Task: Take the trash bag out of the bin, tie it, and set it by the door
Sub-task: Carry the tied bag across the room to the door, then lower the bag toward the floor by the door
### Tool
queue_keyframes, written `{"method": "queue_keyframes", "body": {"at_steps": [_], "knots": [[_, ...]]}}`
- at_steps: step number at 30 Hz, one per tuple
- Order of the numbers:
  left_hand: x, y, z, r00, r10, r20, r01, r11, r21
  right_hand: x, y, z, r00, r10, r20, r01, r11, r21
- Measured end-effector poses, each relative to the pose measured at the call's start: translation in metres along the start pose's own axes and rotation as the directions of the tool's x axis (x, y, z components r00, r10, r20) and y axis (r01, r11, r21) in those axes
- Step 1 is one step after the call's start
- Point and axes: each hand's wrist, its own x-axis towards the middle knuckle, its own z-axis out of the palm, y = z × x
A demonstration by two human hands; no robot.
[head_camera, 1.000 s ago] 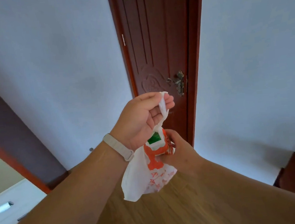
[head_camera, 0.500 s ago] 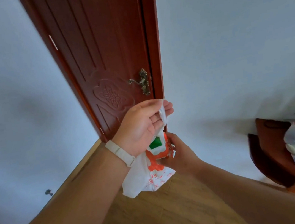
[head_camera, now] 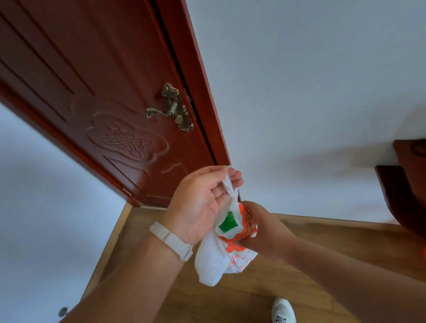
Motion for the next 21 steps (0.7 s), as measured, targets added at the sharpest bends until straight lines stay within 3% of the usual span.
{"method": "queue_keyframes", "body": {"at_steps": [5,10,14,18,21], "knots": [[0.074,-0.027,-0.022,0.983,-0.130,-0.131,0.151,0.974,0.166,0.050,0.036,-0.002,0.996,0.088,0.030,-0.082,0.982,-0.173],[0.143,-0.075,-0.048,0.927,-0.303,-0.220,0.367,0.851,0.375,0.056,0.079,0.001,0.950,0.312,0.020,-0.300,0.928,-0.220],[0.213,-0.112,-0.063,0.898,-0.394,-0.196,0.439,0.784,0.439,0.073,0.106,-0.001,0.908,0.415,-0.052,-0.418,0.892,-0.173],[0.274,-0.144,-0.074,0.889,-0.422,-0.180,0.454,0.751,0.480,0.099,0.123,0.003,0.842,0.519,-0.148,-0.527,0.850,-0.017],[0.317,-0.183,-0.089,0.883,-0.442,-0.161,0.441,0.658,0.611,0.121,0.136,0.009,0.817,0.545,-0.187,-0.552,0.834,0.020]]}}
